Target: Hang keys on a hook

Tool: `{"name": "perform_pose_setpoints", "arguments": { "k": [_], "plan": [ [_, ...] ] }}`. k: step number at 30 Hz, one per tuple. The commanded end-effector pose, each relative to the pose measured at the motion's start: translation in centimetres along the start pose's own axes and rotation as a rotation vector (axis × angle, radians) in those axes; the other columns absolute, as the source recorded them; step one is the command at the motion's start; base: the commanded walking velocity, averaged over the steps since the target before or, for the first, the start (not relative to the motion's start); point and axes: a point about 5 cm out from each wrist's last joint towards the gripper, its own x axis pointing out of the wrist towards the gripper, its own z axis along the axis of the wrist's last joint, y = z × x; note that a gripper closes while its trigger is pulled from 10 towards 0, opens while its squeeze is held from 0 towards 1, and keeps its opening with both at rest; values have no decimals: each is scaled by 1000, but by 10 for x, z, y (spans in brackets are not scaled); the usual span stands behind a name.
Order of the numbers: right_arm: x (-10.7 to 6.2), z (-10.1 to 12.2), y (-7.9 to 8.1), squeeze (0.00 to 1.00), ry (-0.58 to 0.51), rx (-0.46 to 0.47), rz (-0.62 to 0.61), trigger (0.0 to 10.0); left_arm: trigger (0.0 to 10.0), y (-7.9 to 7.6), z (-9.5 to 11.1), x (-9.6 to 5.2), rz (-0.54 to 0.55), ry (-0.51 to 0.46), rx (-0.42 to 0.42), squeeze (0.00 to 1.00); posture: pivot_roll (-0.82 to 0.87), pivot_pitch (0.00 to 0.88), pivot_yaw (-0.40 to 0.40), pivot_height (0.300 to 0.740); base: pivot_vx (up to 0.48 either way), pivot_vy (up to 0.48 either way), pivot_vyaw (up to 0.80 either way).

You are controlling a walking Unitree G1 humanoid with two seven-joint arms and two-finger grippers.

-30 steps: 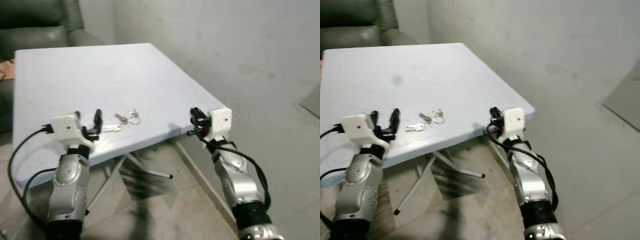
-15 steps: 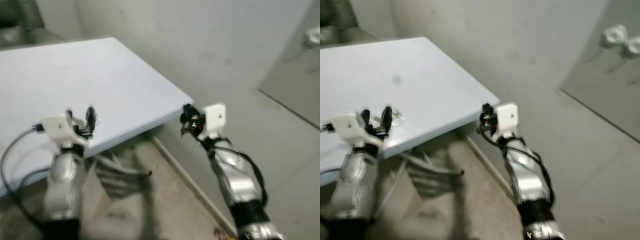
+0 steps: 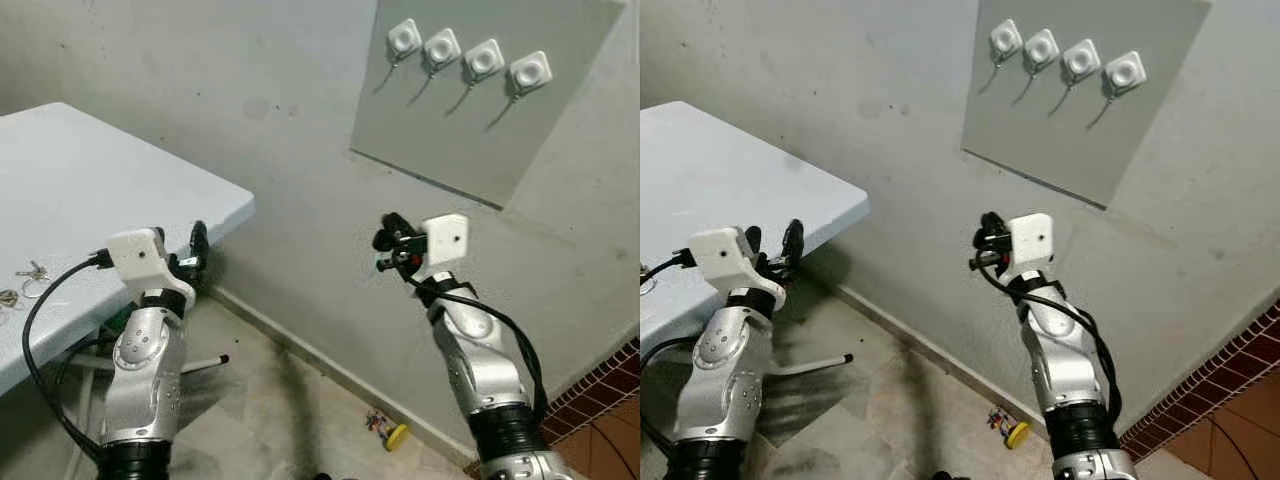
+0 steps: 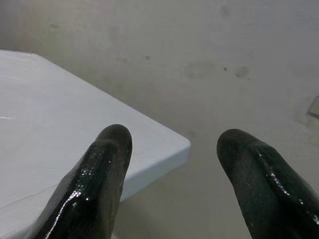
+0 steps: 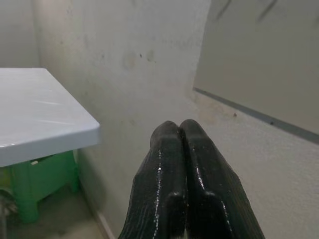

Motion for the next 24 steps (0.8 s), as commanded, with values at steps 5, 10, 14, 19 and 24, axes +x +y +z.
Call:
{"name": "perform_pose_setpoints", "arguments": {
  "k": [5,10,14,19,24],
  "plan": [
    [1,6,2,0,-24,-6,12,10000,10000,2,2,0,6,8,-24,0,-53,12,-57,740,0,0,0],
    [1,6,2,0,-24,-6,13,10000,10000,1,2,0,9,9,-32,0,-56,13,-58,740,0,0,0],
    [0,6,1,0,-24,-6,13,10000,10000,1,2,0,13,14,-25,0,-56,13,-58,740,0,0,0],
    [1,7,0,0,-26,-9,15,10000,10000,1,3,0,1,5,-38,0,-56,7,-60,740,0,0,0],
    [2,8,2,0,-38,-3,20,10000,10000,-2,7,1,-36,-13,-19,0,-54,0,-63,740,0,0,0]
  ]
}}
